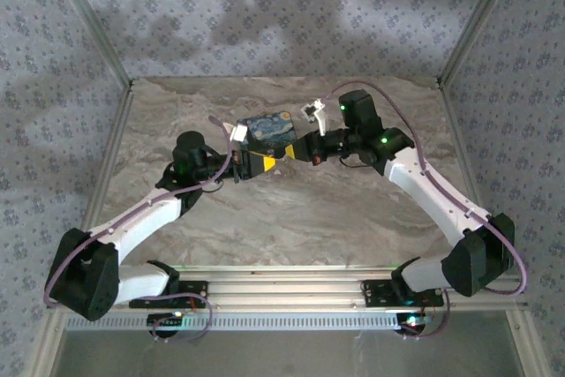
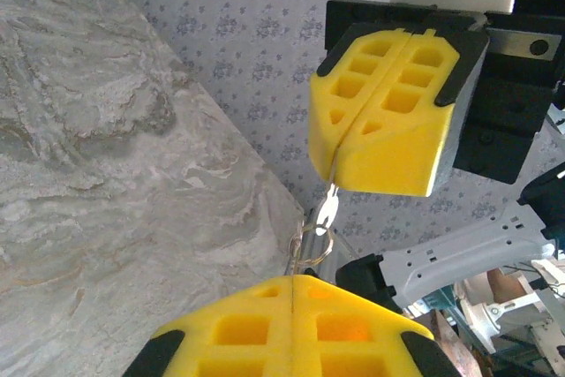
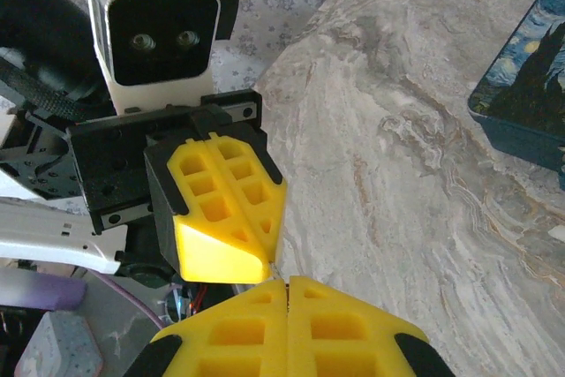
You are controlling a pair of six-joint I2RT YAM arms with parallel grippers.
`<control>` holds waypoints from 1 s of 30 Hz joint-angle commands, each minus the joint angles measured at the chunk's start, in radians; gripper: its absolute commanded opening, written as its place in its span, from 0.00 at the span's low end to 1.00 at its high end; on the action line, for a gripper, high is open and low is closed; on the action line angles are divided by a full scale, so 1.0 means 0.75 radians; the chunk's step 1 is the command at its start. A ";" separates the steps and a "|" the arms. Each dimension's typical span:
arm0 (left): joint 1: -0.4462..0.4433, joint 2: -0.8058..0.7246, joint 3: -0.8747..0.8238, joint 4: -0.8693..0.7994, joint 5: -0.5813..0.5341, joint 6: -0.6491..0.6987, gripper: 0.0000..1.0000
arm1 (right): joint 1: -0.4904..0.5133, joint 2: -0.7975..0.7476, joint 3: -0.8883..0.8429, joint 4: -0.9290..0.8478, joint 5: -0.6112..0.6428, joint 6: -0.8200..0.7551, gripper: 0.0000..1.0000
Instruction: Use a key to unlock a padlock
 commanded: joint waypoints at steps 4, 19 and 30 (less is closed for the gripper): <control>0.009 -0.105 0.002 -0.099 -0.105 0.078 0.21 | 0.003 -0.018 -0.008 0.033 -0.026 0.017 0.00; -0.035 -0.131 0.038 -0.067 -0.156 0.063 0.52 | 0.033 -0.065 -0.028 0.145 -0.025 0.059 0.00; -0.100 -0.033 0.085 0.161 -0.148 -0.093 0.51 | 0.051 -0.069 -0.034 0.177 -0.031 0.081 0.00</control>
